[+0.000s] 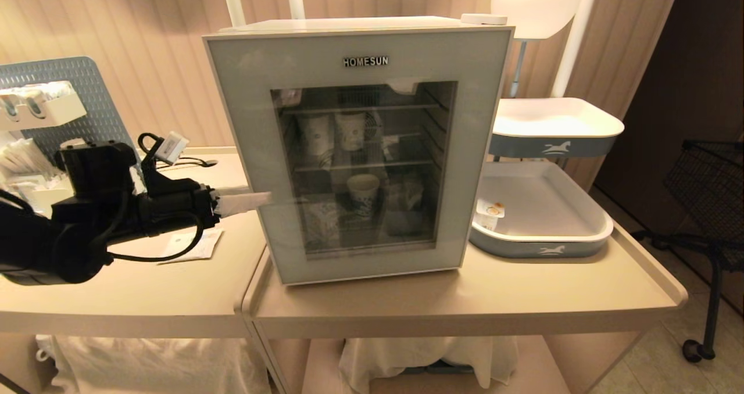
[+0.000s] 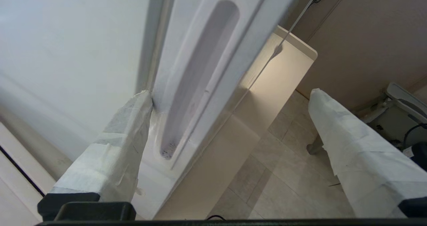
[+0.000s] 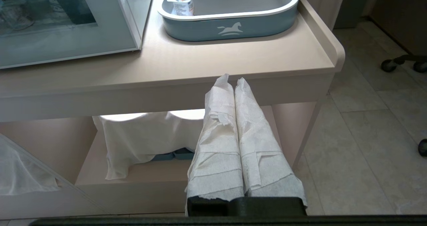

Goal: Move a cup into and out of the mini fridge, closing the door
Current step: Open the freezer door

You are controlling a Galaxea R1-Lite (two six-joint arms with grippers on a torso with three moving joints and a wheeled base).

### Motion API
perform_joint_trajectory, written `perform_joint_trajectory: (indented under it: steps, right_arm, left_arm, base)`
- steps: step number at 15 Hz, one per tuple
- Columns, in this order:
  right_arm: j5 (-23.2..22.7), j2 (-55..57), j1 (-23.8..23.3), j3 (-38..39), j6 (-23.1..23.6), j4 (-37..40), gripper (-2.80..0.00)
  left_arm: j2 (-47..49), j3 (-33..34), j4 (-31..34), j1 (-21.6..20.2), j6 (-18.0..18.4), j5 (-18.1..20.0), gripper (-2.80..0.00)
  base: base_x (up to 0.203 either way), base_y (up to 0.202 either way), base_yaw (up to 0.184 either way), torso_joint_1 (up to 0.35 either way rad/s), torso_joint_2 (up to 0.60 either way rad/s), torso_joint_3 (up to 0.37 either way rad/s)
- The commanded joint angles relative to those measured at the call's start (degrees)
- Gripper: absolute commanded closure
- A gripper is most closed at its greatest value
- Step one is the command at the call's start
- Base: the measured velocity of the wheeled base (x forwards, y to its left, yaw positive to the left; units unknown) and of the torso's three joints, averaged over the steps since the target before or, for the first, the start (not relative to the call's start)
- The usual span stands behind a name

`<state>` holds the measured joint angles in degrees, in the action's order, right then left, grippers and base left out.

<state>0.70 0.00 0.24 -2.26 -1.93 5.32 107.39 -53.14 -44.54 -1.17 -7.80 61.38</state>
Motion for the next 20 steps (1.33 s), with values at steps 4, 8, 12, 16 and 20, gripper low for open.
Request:
perform_joint_trajectory:
  steps: [4,8,12,16,20]
  right_arm:
    - [0.01,0.09,0.02,0.01,-0.1,0.05,0.0]
    - [0.01,0.09,0.02,-0.03,-0.09,0.05,0.0]
    - [0.01,0.09,0.02,-0.03,-0.1,0.05,0.0]
    - [0.01,0.09,0.02,-0.03,-0.1,0.05,0.0]
    - [0.01,0.09,0.02,-0.02,-0.1,0.05,0.0]
  left_arm:
    - [-0.97,2.31,-0.47,0.65,-0.3,2.6,-2.8]
    - [-4.1,5.26,-0.55,0.4,-0.28,5.53,-2.8]
    - [-8.39,9.15,-0.6,0.21,-0.22,5.55,-2.8]
    - [-17.41,17.09,-0.6,0.19,-0.2,6.67,-2.8]
    - [-22.34,22.66,-0.64,-5.15,-0.4,6.89,0.0]
  base:
    - [0.0,0.0,0.0,0.0,0.0,0.0]
    - [0.0,0.0,0.0,0.0,0.0,0.0]
    - [0.0,0.0,0.0,0.0,0.0,0.0]
    - [0.0,0.0,0.0,0.0,0.0,0.0]
    - [0.0,0.0,0.0,0.0,0.0,0.0]
